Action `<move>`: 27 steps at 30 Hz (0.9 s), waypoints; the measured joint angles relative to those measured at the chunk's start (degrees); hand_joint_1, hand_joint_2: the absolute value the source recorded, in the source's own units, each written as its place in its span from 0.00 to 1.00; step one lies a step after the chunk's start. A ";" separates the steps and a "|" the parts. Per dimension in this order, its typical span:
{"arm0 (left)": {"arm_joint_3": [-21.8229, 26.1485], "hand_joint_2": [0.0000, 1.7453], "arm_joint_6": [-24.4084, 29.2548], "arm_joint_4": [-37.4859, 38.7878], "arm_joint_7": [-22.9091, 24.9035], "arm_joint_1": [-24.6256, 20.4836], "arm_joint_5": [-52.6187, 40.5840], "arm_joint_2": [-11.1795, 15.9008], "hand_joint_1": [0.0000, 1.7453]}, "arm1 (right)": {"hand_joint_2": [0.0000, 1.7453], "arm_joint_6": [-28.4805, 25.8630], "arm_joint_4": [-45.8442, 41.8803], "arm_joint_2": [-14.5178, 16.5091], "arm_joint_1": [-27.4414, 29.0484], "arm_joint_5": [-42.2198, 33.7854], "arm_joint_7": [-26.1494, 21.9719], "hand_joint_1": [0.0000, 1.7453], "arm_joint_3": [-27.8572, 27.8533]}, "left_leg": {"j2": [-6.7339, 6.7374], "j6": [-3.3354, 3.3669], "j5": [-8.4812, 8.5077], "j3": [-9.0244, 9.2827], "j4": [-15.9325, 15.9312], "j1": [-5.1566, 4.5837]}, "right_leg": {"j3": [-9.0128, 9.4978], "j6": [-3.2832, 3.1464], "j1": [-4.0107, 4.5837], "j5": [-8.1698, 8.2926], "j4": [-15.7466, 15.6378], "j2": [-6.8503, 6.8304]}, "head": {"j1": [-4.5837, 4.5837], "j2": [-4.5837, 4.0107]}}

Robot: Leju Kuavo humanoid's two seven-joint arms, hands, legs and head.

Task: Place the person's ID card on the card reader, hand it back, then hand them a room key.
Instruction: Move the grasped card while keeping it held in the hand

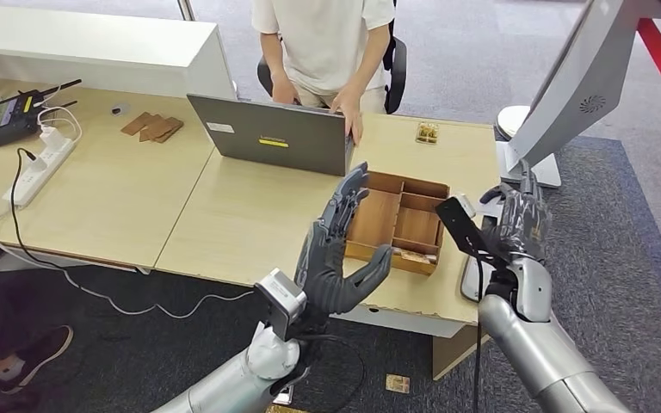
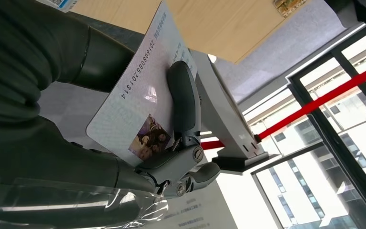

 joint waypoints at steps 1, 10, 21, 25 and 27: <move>0.01 1.00 0.19 -0.21 0.14 0.12 -0.08 0.11 0.00 | 1.00 0.00 -0.42 -0.34 0.41 -0.01 0.21 1.00 -0.29 | 0.00 0.00 0.00 0.00 0.00 0.00 | 0.00 0.00 0.00 0.00 0.00 0.00 | 0.01 0.00; 0.00 1.00 2.20 -2.00 1.38 0.43 -0.38 1.01 0.00 | 1.00 0.10 -5.47 -4.05 5.17 -0.01 2.66 1.00 -2.14 | -0.01 0.00 0.00 -0.01 0.00 0.00 | 0.00 0.00 -0.01 0.00 0.00 0.00 | 0.00 0.00; -0.10 1.00 3.27 -3.86 2.62 0.79 -0.44 1.35 0.00 | 1.00 0.93 -10.76 -7.72 9.89 -0.40 5.31 1.00 -4.02 | -0.01 0.00 0.00 0.00 0.00 0.00 | 0.00 0.00 -0.01 0.00 0.00 0.00 | 0.00 0.00; -0.14 1.00 3.14 -4.53 3.53 1.32 -1.20 1.44 0.00 | 1.00 1.95 -10.94 -8.49 10.83 0.49 6.21 1.00 -4.57 | -0.01 0.00 -0.01 -0.01 0.00 0.00 | 0.00 0.00 -0.01 0.00 0.00 0.00 | 0.00 0.00; -0.17 1.00 3.06 -4.84 3.83 1.40 -1.50 1.48 0.00 | 1.00 2.64 -10.78 -8.77 11.15 1.03 6.49 1.00 -4.60 | 0.00 0.00 -0.01 -0.01 0.00 0.00 | 0.00 0.00 -0.01 0.00 0.00 0.00 | 0.00 0.00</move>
